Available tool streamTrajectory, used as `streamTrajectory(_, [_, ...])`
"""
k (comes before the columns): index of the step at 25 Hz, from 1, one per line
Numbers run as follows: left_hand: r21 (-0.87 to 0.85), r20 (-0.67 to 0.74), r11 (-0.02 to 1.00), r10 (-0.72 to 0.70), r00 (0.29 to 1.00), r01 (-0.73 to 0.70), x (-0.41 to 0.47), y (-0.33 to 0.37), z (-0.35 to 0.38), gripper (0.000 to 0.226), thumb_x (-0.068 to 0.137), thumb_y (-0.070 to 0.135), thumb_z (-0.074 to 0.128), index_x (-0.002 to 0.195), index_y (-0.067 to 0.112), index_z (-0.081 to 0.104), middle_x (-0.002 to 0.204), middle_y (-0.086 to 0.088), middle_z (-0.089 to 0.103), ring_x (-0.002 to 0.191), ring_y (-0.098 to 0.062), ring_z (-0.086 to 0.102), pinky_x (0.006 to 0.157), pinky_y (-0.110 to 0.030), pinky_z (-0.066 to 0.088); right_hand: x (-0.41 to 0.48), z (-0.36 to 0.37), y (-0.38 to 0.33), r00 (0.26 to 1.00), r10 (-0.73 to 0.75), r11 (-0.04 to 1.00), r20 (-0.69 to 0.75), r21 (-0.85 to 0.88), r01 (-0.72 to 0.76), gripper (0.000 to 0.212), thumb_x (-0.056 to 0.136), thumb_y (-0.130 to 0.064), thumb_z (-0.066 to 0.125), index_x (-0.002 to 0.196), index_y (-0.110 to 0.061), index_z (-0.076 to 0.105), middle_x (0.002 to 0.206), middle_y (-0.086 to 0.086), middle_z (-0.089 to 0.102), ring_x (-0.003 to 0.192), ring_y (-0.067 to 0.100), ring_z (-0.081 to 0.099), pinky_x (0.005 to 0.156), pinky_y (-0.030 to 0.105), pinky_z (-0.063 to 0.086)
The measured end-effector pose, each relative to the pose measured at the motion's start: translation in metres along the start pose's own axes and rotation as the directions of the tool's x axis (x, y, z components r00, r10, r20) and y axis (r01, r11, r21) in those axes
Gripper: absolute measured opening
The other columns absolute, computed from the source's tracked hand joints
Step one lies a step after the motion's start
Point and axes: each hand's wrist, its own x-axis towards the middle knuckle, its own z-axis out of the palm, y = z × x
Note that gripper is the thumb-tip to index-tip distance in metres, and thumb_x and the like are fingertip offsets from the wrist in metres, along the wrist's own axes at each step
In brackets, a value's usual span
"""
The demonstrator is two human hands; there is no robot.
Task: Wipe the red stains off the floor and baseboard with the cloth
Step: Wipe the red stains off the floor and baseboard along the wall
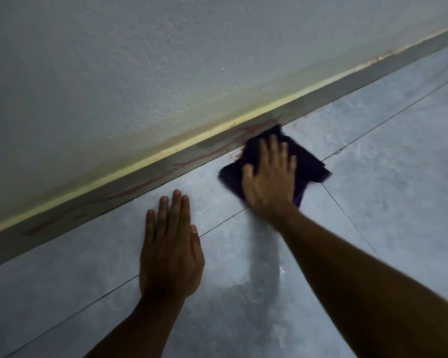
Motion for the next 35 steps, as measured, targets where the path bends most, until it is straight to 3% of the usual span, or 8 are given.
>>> streamTrajectory(4, [0.001,-0.002,0.999,0.033,0.999,-0.033,-0.002,-0.003,0.002,0.06,0.108,0.031,0.023,0.164,0.008,0.023,0.173,-0.012,0.021,0.162,-0.031,0.018,0.128,-0.056,0.028,-0.062,0.013,-0.004,0.922,-0.381,0.924,0.069,0.04,0.379,0.068,0.095,-0.044,0.033,0.159,-0.021,0.024,0.17,0.003,0.017,0.157,0.023,0.01,0.128,0.049,0.008])
streamTrajectory(9, [-0.013,-0.028,1.0,0.01,1.0,-0.01,0.0,0.0,0.002,0.06,0.109,0.031,0.019,0.164,0.008,0.021,0.174,-0.011,0.02,0.163,-0.03,0.018,0.131,-0.053,0.024,0.022,-0.009,0.05,1.0,-0.02,1.0,0.0,-0.006,0.02,0.073,0.094,-0.045,0.023,0.162,-0.018,0.018,0.171,0.006,0.012,0.157,0.027,0.007,0.127,0.051,0.007])
streamTrajectory(19, [-0.037,-0.036,0.999,0.035,0.999,-0.037,-0.032,-0.046,-0.014,0.065,0.107,0.038,0.031,0.164,0.01,0.023,0.174,-0.011,0.023,0.162,-0.026,0.021,0.131,-0.05,0.024,0.012,-0.011,0.038,0.997,-0.073,0.996,0.029,-0.051,0.074,0.074,0.095,-0.046,0.014,0.163,-0.018,0.01,0.172,0.003,0.002,0.158,0.026,0.001,0.127,0.052,0.004])
streamTrajectory(22, [-0.04,0.01,0.999,0.016,1.0,-0.016,-0.03,-0.041,-0.015,0.065,0.106,0.035,0.035,0.163,0.005,0.024,0.173,-0.015,0.022,0.162,-0.029,0.02,0.131,-0.05,0.025,-0.04,0.007,-0.018,0.958,-0.282,0.959,0.055,0.018,0.282,0.071,0.094,-0.043,0.021,0.161,-0.019,0.019,0.171,0.003,0.012,0.158,0.025,0.006,0.128,0.05,0.003])
streamTrajectory(27, [-0.013,-0.002,1.0,0.024,1.0,-0.024,-0.035,-0.046,-0.017,0.063,0.106,0.032,0.03,0.16,-0.002,0.029,0.17,-0.021,0.026,0.16,-0.033,0.025,0.129,-0.051,0.029,-0.062,0.008,-0.032,0.754,-0.628,0.776,0.192,0.092,0.624,0.069,0.091,-0.034,0.035,0.159,-0.02,0.03,0.168,0.0,0.023,0.157,0.02,0.012,0.128,0.045,0.004])
streamTrajectory(31, [-0.031,-0.007,0.999,0.019,1.0,-0.019,-0.033,-0.041,-0.018,0.063,0.107,0.031,0.032,0.161,-0.001,0.026,0.171,-0.02,0.025,0.161,-0.032,0.022,0.13,-0.051,0.027,0.0,-0.018,0.027,0.978,-0.199,0.979,0.061,0.06,0.195,0.075,0.087,-0.036,0.031,0.158,-0.013,0.03,0.168,0.009,0.023,0.156,0.03,0.016,0.125,0.055,0.013])
streamTrajectory(33, [-0.028,-0.012,0.999,0.022,1.0,-0.022,-0.032,-0.041,-0.017,0.064,0.106,0.031,0.032,0.161,-0.001,0.025,0.172,-0.02,0.024,0.162,-0.032,0.021,0.131,-0.051,0.026,0.003,-0.012,0.015,0.999,-0.035,0.999,0.041,0.023,0.034,0.076,0.09,-0.041,0.021,0.16,-0.012,0.023,0.17,0.01,0.016,0.157,0.031,0.01,0.126,0.053,0.008])
streamTrajectory(35, [-0.036,-0.021,0.999,0.023,1.0,-0.024,-0.032,-0.042,-0.017,0.063,0.106,0.029,0.033,0.16,-0.003,0.027,0.17,-0.021,0.026,0.161,-0.032,0.022,0.13,-0.052,0.027,-0.023,0.005,-0.023,0.997,-0.08,0.997,0.016,0.021,0.08,0.076,0.092,-0.045,0.018,0.16,-0.012,0.021,0.17,0.01,0.014,0.157,0.032,0.007,0.127,0.052,0.006])
